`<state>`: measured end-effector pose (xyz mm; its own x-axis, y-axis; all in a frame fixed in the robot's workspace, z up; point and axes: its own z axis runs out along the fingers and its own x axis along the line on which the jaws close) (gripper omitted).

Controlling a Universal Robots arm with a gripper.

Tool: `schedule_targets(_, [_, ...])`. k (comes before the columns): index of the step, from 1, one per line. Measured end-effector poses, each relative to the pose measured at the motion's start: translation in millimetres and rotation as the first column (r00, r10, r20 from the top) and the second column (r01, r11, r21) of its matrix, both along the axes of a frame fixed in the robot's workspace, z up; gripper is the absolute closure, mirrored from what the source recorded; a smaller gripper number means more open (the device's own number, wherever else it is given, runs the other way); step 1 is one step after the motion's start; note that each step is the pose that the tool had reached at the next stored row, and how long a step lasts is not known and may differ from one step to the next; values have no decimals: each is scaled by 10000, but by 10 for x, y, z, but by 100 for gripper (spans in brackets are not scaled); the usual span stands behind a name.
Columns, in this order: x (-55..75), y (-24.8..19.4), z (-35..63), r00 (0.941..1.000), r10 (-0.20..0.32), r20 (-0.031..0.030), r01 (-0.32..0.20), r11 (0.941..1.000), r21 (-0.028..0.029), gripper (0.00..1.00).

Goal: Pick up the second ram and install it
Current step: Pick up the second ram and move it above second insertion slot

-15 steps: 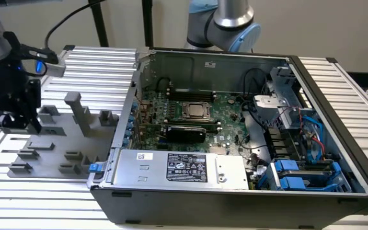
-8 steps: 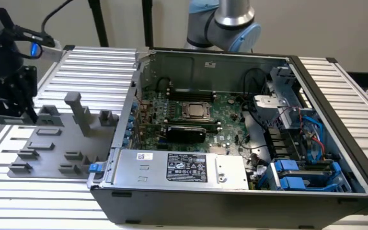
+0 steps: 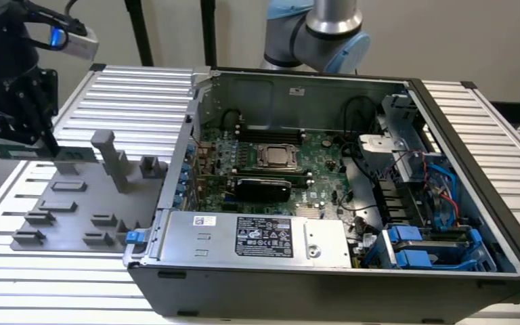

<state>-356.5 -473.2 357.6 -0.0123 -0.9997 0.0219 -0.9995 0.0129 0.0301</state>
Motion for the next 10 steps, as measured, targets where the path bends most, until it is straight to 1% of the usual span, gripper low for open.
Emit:
schedule_targets(5, [229,-3,232,10000,-1,-2,1,10000,27,100])
schedule_targets(10, [454,-8,442,10000,-2,0,2,10000,92,100])
